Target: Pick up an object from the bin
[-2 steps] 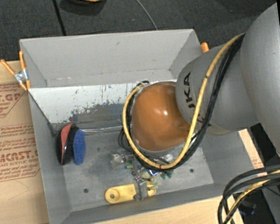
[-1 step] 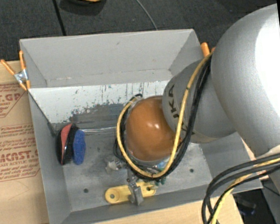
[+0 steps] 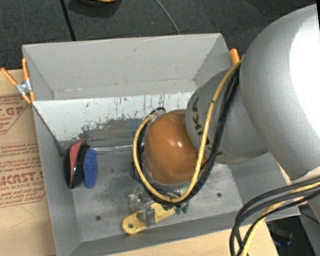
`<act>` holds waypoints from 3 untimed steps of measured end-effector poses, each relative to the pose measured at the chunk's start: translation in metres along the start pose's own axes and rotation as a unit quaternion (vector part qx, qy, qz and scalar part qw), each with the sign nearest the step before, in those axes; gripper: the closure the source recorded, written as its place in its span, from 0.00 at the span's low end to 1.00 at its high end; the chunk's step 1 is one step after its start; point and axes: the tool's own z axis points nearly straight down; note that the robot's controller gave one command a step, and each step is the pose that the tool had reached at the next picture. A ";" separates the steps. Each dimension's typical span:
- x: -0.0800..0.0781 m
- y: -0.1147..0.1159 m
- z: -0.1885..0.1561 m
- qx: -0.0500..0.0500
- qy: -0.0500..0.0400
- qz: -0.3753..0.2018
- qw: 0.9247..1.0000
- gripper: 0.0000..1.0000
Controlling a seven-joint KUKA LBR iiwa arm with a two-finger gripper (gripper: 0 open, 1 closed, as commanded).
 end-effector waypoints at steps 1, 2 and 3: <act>0.000 0.000 0.000 0.000 0.000 0.000 1.000 1.00; 0.001 0.000 -0.004 0.000 0.002 0.000 1.000 1.00; 0.003 0.000 -0.023 0.000 0.006 0.000 1.000 1.00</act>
Offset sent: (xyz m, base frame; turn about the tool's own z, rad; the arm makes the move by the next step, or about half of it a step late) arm -0.0001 0.0002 0.0605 0.0000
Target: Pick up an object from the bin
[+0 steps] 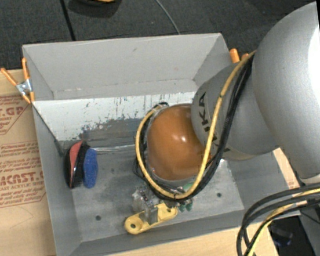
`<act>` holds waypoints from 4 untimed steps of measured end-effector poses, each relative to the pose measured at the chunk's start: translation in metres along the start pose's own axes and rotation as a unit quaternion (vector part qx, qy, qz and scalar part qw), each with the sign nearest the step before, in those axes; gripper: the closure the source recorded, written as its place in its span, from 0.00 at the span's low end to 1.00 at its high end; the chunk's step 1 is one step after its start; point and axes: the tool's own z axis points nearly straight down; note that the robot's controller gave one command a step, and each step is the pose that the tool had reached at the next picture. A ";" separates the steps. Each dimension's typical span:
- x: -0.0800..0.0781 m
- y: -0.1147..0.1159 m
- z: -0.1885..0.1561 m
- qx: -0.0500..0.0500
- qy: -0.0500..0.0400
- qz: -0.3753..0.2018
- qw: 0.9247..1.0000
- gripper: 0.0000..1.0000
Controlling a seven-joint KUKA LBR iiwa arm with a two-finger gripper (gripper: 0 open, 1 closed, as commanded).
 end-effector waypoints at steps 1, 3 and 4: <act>-0.001 0.000 -0.019 0.000 -0.003 0.000 1.000 1.00; -0.002 0.000 -0.038 0.000 -0.004 0.000 1.000 1.00; -0.002 0.000 -0.041 0.000 -0.004 0.000 1.000 1.00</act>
Offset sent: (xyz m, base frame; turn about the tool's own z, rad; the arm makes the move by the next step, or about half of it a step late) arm 0.0002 0.0002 0.0526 0.0000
